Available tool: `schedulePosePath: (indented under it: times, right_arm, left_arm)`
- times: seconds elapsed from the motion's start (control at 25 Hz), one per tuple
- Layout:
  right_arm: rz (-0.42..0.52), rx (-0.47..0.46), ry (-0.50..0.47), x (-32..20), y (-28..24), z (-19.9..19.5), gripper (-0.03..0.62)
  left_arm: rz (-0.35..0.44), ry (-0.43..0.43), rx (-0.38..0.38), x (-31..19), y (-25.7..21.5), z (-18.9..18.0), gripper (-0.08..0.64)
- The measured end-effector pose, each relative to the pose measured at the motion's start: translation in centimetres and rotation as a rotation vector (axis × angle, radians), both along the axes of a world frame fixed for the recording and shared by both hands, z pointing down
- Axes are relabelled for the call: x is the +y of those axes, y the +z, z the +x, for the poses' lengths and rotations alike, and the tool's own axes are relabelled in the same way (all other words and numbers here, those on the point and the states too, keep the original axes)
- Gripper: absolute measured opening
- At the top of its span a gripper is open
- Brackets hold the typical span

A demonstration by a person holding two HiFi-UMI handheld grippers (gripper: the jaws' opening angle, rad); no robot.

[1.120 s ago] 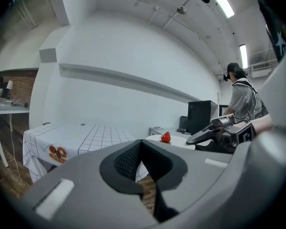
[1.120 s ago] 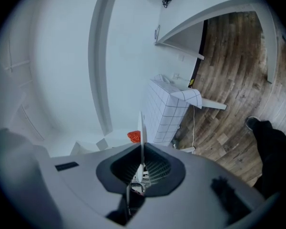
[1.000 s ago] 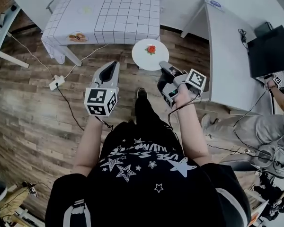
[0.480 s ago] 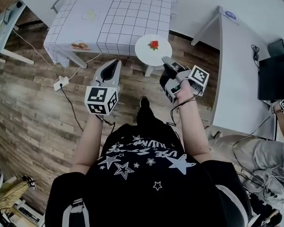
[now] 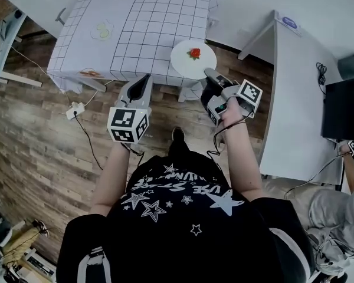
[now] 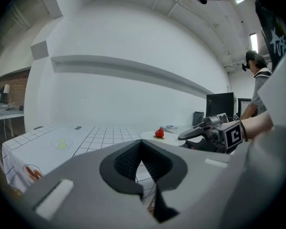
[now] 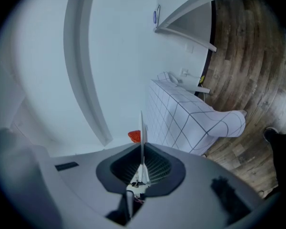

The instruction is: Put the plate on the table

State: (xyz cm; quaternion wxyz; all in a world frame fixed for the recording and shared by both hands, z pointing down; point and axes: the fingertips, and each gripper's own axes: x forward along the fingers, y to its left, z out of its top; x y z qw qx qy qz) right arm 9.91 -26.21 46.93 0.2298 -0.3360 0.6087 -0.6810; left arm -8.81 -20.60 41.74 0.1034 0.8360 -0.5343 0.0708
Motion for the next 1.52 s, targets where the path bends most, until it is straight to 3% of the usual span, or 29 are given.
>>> schedulePosePath:
  times: [0.48, 0.84, 1.24, 1.52]
  right_arm:
    - [0.029, -0.006, -0.091, -3.9, 2.0, 0.0, 0.025]
    - [0.013, -0.023, -0.073, -5.8, 3.0, 1.3, 0.025]
    - [0.009, 0.014, -0.014, -8.7, 2.4, 1.6, 0.025]
    - [-0.015, 0.050, 0.007, -13.7, 2.6, -0.1, 0.025]
  left_arm:
    - [0.023, -0.044, -0.016, -3.8, 1.3, 1.7, 0.009]
    - [-0.008, -0.082, -0.015, -5.3, 2.2, 0.8, 0.009]
    - [-0.010, -0.009, 0.023, -10.4, 2.5, 1.2, 0.009]
    - [-0.027, 0.015, 0.036, -15.5, 3.0, -1.0, 0.009]
